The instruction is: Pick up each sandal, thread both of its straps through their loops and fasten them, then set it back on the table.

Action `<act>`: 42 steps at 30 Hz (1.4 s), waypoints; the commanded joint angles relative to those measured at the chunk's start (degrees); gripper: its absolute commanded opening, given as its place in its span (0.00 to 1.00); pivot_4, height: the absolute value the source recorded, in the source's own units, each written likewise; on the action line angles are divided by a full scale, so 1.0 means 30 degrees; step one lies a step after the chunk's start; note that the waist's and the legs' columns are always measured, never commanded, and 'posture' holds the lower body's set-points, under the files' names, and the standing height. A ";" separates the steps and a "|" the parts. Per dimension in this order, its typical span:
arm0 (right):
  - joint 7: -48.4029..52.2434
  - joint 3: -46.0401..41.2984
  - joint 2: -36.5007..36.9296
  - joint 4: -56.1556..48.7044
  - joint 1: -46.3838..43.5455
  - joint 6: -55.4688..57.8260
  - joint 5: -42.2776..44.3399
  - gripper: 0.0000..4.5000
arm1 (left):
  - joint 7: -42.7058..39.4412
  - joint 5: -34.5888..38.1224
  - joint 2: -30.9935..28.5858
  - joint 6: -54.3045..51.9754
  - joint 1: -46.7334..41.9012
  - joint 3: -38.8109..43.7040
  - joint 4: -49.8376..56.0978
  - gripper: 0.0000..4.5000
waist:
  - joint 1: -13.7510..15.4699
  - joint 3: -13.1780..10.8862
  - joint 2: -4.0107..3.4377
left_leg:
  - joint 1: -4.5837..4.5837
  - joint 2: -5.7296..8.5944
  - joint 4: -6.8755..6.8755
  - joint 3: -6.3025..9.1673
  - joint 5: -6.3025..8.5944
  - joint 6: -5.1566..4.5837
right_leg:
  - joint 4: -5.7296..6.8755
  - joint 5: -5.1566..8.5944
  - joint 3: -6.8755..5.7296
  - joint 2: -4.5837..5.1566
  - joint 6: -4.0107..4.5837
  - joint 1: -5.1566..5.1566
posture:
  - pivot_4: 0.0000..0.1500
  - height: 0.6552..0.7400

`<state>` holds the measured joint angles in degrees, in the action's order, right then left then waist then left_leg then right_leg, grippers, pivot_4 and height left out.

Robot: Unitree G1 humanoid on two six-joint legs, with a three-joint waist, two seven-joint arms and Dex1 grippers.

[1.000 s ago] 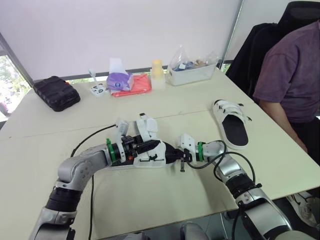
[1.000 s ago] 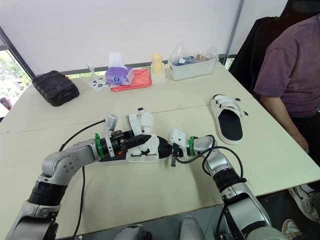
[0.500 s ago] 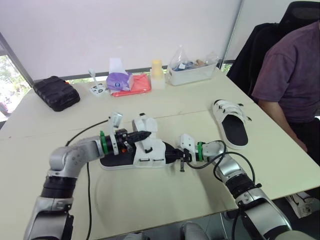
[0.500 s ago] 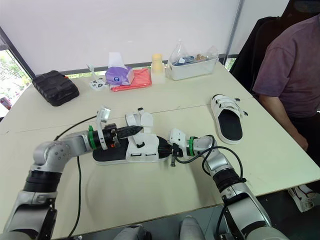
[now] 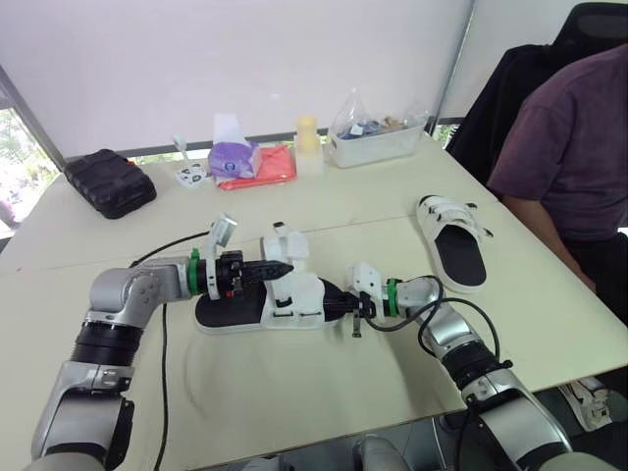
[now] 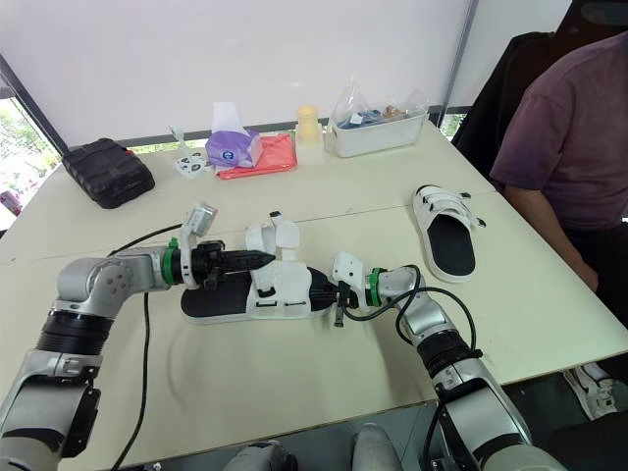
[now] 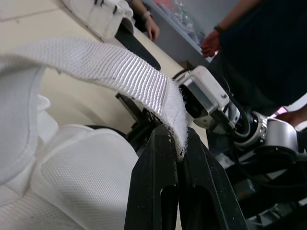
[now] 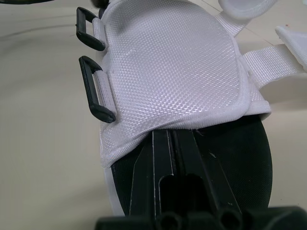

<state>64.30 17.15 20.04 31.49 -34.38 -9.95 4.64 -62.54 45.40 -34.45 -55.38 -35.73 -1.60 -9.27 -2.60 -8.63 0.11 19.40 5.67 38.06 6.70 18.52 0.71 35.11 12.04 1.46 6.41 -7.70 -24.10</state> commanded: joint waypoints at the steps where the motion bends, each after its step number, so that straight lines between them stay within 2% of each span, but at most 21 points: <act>1: -0.0367 0.0887 0.0065 0.0955 0.0809 0.0807 -0.1425 0.00 | -0.0770 -0.0825 -0.0298 0.0692 0.0052 -0.0460 0.0481 0.00 | 0.0003 0.0000 0.0000 | 0.0000 0.0000 -0.0002 0.0000 0.0000 0.0000 | 0.0000 0.0000 0.0000 0.0000 0.0001 0.0000 | 1.00 1.00; 9: -0.0427 0.0952 -0.0002 0.0961 0.0826 0.0778 -0.1454 0.00 | -0.1539 -0.1812 -0.0303 0.1147 0.0347 -0.0891 0.0816 0.00 | 0.0006 0.0000 0.0000 | -0.0001 -0.0007 -0.0011 0.0000 0.0000 0.0000 | -0.0001 0.0004 0.0000 -0.0003 0.0007 -0.0003 | 1.00 1.00; 14: -0.0469 0.0943 -0.0030 0.0965 0.0809 0.0788 -0.1454 0.00 | -0.2058 -0.3309 -0.0598 0.2561 0.0692 -0.1805 0.1104 0.00 | -0.0006 0.0000 0.0000 | -0.0003 -0.0009 -0.0017 -0.0003 0.0000 0.0000 | -0.0001 0.0007 0.0001 -0.0004 0.0012 -0.0003 | 1.00 1.00; 23: -0.0524 0.0918 -0.0027 0.1017 0.0847 0.0783 -0.1469 0.00 | -0.2917 -0.4253 -0.0916 0.3347 0.0870 -0.2528 0.1333 0.00 | 0.0000 0.0000 0.0000 | -0.0002 -0.0036 -0.0027 -0.0002 0.0001 0.0000 | -0.0001 0.0017 -0.0001 -0.0032 0.0031 -0.0010 | 1.00 1.00; 29: -0.0539 0.0878 -0.0017 0.1154 0.0751 0.0773 -0.1478 0.00 | -0.2509 -0.4488 -0.0703 0.3673 0.1004 -0.2170 0.1228 0.00 | 0.0007 0.0000 0.0000 | 0.0000 -0.0064 -0.0028 -0.0003 0.0001 0.0000 | -0.0001 0.0021 0.0000 -0.0061 0.0038 -0.0018 | 1.00 1.00; 32: -0.0546 0.0877 -0.0026 0.1265 0.0698 0.0737 -0.1497 0.00 | -0.2192 -0.4205 -0.0510 0.3591 0.1119 -0.1746 0.1292 0.20 | 0.0020 0.0000 0.0000 | 0.0002 -0.0076 -0.0029 -0.0002 0.0001 0.0000 | -0.0001 0.0022 0.0000 -0.0070 0.0041 -0.0021 | 1.00 1.00; 36: -0.0544 0.0881 -0.0053 0.1356 0.0641 0.0718 -0.1501 0.00 | -0.1194 -0.3626 -0.0168 0.3211 0.0988 -0.0500 0.1086 0.62 | 0.0024 0.0000 0.0000 | 0.0001 -0.0081 -0.0029 -0.0002 0.0001 0.0001 | -0.0001 0.0020 -0.0001 -0.0074 0.0043 -0.0019 | 1.00 1.00; 42: -0.0509 0.0899 -0.0073 0.1417 0.0637 0.0705 -0.1496 0.00 | -0.0139 -0.2076 0.0288 0.1713 0.0728 0.1388 0.1497 0.62 | 0.0021 -0.0001 0.0002 | 0.0001 -0.0096 -0.0030 -0.0002 0.0001 0.0003 | -0.0002 0.0019 -0.0001 -0.0091 0.0044 -0.0022 | 1.00 1.00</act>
<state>63.77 17.21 19.66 31.28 -34.14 -9.95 4.63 -63.48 37.39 -33.46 -49.33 -32.42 0.65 -6.58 -2.53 -8.63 0.12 19.40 5.37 37.97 6.70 18.53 0.72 35.10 12.09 1.46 6.13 -7.57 -24.17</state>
